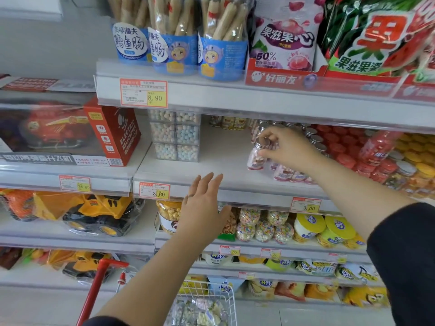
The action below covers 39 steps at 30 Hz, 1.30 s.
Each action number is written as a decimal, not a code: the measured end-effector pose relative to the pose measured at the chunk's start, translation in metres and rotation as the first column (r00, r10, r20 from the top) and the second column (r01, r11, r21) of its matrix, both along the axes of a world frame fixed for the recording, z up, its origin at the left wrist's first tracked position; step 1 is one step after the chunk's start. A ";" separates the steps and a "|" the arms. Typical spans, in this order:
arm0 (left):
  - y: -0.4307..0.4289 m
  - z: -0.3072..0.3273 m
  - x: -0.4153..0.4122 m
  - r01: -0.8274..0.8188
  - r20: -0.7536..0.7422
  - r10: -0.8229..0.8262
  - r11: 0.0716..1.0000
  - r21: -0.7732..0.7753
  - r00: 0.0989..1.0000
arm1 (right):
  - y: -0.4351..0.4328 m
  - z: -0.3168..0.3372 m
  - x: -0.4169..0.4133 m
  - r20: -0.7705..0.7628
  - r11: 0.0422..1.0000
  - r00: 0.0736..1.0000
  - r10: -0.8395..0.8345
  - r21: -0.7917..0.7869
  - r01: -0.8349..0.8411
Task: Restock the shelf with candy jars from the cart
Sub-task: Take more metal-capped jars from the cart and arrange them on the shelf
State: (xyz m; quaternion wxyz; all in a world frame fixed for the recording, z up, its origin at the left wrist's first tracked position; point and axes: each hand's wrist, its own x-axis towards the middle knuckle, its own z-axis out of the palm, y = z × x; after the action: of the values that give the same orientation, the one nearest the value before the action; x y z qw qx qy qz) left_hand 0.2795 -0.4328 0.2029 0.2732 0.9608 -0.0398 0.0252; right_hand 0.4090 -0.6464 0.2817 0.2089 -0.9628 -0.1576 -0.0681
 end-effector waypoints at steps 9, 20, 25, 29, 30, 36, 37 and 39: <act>0.005 -0.010 0.009 0.081 -0.200 -0.029 0.963 0.257 0.979 | -0.006 -0.018 0.031 0.197 0.942 0.973 -0.124 -0.285 0.178; 0.004 -0.013 0.009 0.081 -0.205 -0.036 0.973 0.217 0.978 | -0.008 -0.023 0.029 0.243 0.895 0.950 -0.196 -0.352 0.275; 0.005 -0.015 0.009 0.087 -0.198 -0.046 0.975 0.203 0.979 | -0.007 -0.024 0.027 0.276 0.879 0.937 -0.213 -0.365 0.307; 0.006 -0.015 0.010 0.094 -0.197 -0.056 0.977 0.193 0.979 | -0.008 -0.028 0.026 0.306 0.870 0.926 -0.221 -0.367 0.328; 0.007 -0.015 0.010 0.099 -0.194 -0.061 0.977 0.191 0.979 | -0.008 -0.029 0.026 0.317 0.867 0.922 -0.221 -0.368 0.335; 0.011 -0.016 0.005 0.097 -0.101 -0.093 0.995 0.030 0.991 | 0.007 -0.027 -0.009 0.414 0.886 0.903 -0.119 -0.366 0.285; 0.014 -0.018 0.001 0.097 -0.074 -0.097 0.995 -0.004 0.992 | 0.015 -0.028 -0.023 0.419 0.914 0.905 -0.074 -0.335 0.230; 0.024 -0.028 -0.011 0.096 -0.066 -0.101 0.993 -0.067 0.993 | 0.034 -0.036 -0.055 0.391 0.962 0.920 0.039 -0.263 0.071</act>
State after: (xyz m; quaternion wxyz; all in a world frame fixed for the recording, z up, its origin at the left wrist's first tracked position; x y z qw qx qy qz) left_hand 0.2682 -0.4088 0.1747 0.3056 0.9488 -0.0768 -0.0203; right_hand 0.3541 -0.6125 0.2454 0.0381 -0.9503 -0.1959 -0.2389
